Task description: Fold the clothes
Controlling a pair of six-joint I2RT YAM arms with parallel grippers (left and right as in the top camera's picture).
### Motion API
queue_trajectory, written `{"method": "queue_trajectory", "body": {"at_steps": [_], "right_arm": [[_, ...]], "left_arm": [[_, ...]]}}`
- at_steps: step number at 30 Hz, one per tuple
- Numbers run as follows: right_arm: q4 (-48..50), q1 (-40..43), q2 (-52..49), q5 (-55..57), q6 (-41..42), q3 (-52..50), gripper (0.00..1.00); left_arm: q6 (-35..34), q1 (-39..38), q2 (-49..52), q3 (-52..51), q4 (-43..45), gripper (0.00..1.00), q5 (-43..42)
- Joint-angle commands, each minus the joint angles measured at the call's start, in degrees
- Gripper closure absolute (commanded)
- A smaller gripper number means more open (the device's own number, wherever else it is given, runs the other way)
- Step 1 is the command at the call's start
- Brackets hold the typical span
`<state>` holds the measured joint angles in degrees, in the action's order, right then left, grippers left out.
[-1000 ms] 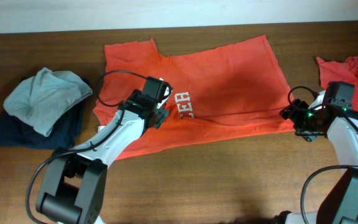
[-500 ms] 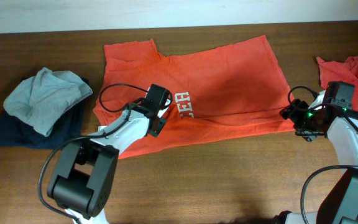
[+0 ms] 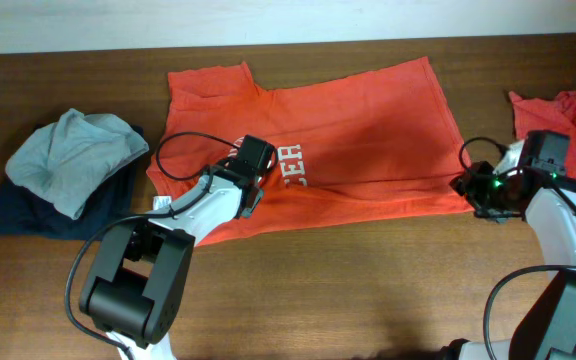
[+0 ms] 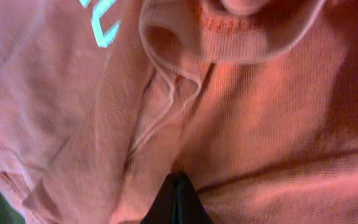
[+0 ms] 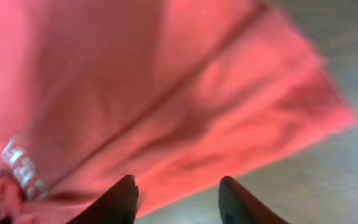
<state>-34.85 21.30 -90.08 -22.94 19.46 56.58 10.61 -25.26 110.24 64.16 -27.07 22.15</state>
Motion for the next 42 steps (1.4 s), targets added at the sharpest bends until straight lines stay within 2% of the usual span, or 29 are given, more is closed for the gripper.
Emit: {"method": "queue_trajectory", "body": {"at_steps": [1,6,11,13,17,20,24,26,31,34,42], "right_arm": [[2.16,-4.57,-0.07,-10.51,-8.20,1.07,0.55],[4.26,-14.47,-0.07,-11.43,-11.78,1.07,0.64],[6.82,-25.44,-0.11,-12.44,-12.20,1.07,0.72],[9.22,-30.21,-0.68,-12.44,-11.91,1.05,0.81],[18.05,-38.88,-5.05,-12.39,-3.21,1.01,0.96],[27.41,-44.85,-13.05,-12.66,14.03,1.01,0.96],[40.83,-50.14,-21.03,-20.20,19.37,1.01,0.96],[43.52,-52.61,-23.67,-19.69,22.38,1.01,0.96],[43.08,-55.04,-27.45,-17.05,24.76,0.98,0.96],[38.49,-55.10,-28.09,-13.07,28.94,0.98,0.96],[35.80,-55.10,-28.15,-11.02,29.14,0.98,0.96]], "left_arm": [[-0.76,0.24,0.39,0.79,-2.67,1.00,1.25],[-4.81,0.39,-5.40,1.29,-5.97,0.99,1.22],[-4.74,2.34,-6.10,1.25,-5.09,1.00,-1.03],[-4.72,3.34,-5.99,1.25,-5.09,0.99,-2.67],[-4.76,4.96,-5.99,1.25,-4.66,0.99,-3.56],[-4.79,6.45,-5.99,1.25,-5.03,0.99,-12.09],[-4.81,6.69,-5.99,1.25,-5.14,0.99,-14.93],[-4.81,6.69,-6.01,1.25,-5.55,0.98,-14.93],[-4.81,6.69,-6.01,1.27,-5.57,0.96,-15.37],[-4.79,6.80,-6.01,1.27,-5.57,0.94,-15.32],[-4.52,6.82,-5.99,1.25,-4.07,0.89,-15.28]]}}
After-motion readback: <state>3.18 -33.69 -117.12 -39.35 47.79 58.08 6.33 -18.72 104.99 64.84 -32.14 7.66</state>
